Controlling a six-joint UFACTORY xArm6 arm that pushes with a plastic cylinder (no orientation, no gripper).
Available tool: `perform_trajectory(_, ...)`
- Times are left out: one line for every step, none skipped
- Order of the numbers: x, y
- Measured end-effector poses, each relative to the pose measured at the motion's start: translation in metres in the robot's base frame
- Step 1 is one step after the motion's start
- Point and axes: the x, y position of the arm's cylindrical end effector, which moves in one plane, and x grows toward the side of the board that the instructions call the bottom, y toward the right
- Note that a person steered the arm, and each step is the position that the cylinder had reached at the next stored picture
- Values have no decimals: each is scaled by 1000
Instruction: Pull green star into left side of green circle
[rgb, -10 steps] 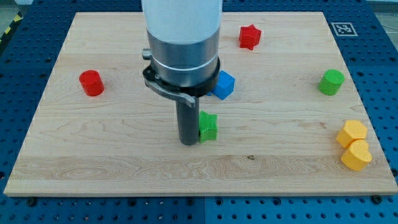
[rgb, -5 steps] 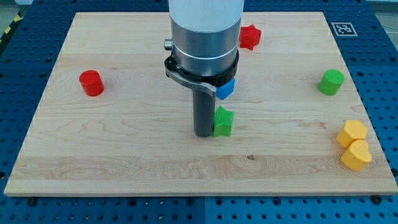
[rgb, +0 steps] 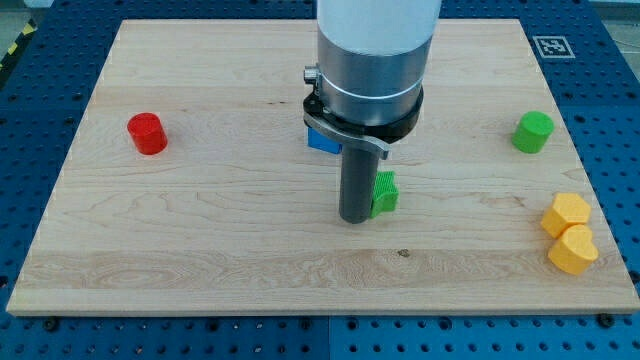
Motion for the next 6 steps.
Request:
perform_trajectory(0, 18)
perform_trajectory(0, 32)
perform_trajectory(0, 43)
perform_trajectory(-13, 43)
perform_trajectory(-15, 21)
perform_trajectory(-15, -11)
